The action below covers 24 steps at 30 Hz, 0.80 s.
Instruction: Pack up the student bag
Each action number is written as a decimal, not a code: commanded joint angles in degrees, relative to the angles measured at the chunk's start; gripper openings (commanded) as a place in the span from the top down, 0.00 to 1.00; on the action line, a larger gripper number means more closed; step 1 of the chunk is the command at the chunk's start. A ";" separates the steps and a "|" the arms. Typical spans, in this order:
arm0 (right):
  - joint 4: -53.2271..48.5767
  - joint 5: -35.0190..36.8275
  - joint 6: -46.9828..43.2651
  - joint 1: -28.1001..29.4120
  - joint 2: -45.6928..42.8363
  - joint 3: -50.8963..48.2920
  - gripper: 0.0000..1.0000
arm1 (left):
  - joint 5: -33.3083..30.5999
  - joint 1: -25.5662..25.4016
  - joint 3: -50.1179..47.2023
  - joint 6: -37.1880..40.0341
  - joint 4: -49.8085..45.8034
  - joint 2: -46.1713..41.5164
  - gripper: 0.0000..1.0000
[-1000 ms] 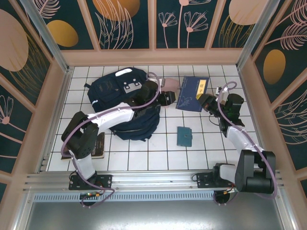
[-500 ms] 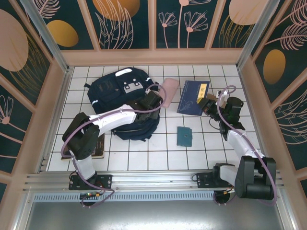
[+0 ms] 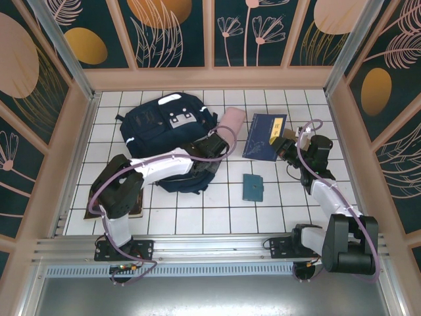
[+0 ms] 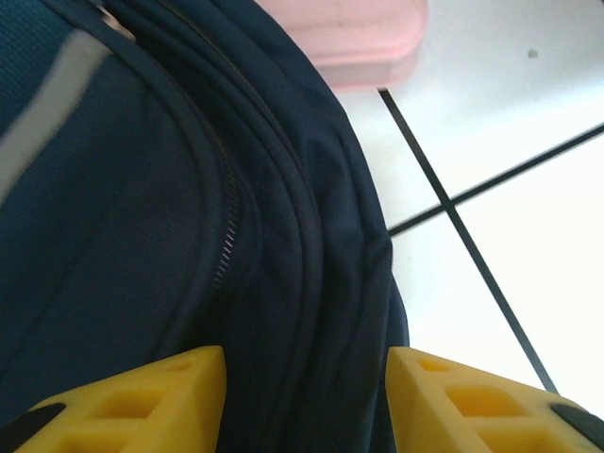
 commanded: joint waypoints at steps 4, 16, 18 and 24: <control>2.75 -0.61 -0.40 0.55 -1.20 -0.17 1.00 | -6.17 -1.53 -0.35 1.61 -3.81 2.75 0.69; 6.08 -1.47 1.20 8.90 2.32 0.03 1.00 | -19.32 -1.49 7.73 -1.76 -5.56 -4.16 1.00; 8.09 -1.67 2.83 10.92 3.94 -0.32 1.00 | -21.32 -1.46 9.92 -1.89 -6.41 -4.98 1.00; 14.59 0.48 7.87 18.91 9.08 -1.40 1.00 | -26.15 -1.35 14.60 -1.20 -7.40 -6.77 1.00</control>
